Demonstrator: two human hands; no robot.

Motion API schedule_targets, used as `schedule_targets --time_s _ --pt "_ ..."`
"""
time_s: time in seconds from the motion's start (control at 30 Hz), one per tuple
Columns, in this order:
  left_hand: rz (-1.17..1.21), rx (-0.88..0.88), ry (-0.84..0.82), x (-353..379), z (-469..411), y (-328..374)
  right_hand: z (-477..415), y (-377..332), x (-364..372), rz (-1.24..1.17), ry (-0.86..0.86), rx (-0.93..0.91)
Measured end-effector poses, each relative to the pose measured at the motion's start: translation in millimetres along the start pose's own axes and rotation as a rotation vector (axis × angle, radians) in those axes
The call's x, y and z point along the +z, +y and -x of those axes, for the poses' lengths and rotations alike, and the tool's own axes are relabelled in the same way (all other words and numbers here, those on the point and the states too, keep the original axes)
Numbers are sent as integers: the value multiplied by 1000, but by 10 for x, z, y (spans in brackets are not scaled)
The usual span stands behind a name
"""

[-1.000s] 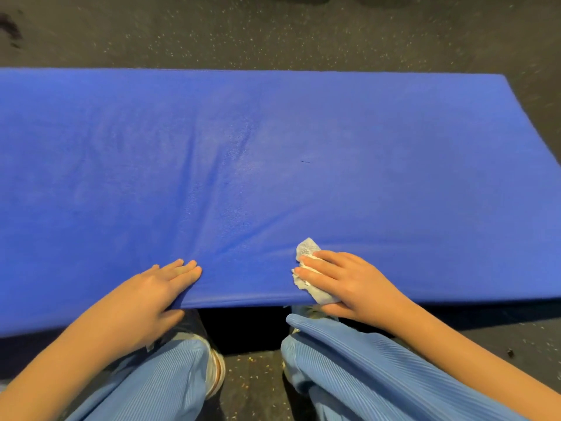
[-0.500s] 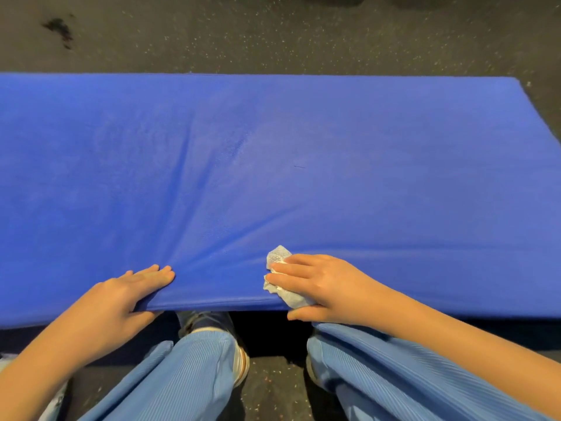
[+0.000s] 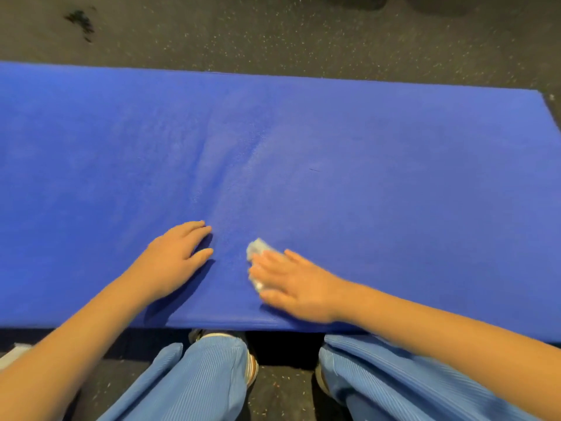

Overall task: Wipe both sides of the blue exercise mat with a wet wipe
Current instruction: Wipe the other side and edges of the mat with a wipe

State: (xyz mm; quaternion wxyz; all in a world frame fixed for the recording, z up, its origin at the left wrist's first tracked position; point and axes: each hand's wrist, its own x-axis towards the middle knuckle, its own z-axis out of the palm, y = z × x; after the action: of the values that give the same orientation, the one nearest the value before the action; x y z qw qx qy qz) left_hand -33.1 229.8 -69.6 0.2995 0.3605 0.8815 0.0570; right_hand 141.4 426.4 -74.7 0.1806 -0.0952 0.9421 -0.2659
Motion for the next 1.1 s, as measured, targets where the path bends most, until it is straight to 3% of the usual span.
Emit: schedule_targets --time_s 0.13,0.3,0.4,0.5,0.67,0.83,0.93,1.03,1.1 --pt "-87 -7 46 309 7 -8 54 24 -105 -51 -122 -3" --pt "-103 13 93 322 -4 -37 -296 524 -65 181 63 177" --pt "-160 31 76 320 -21 -57 -308 246 23 71 128 -61" --pt "-235 65 96 301 -57 -54 -278 303 -4 92 43 -186" --pt "-155 59 46 91 -287 26 -595 779 -168 127 198 202" --pt "-215 20 -84 90 -435 31 -494 560 -44 -6 158 -110" --pt "-221 27 -83 89 -429 15 -657 642 -246 -109 182 91" --pt "-238 35 -100 19 -460 18 -878 648 -518 -515 381 363" --pt "-243 48 -105 -14 -501 15 -958 686 -558 -589 394 434"
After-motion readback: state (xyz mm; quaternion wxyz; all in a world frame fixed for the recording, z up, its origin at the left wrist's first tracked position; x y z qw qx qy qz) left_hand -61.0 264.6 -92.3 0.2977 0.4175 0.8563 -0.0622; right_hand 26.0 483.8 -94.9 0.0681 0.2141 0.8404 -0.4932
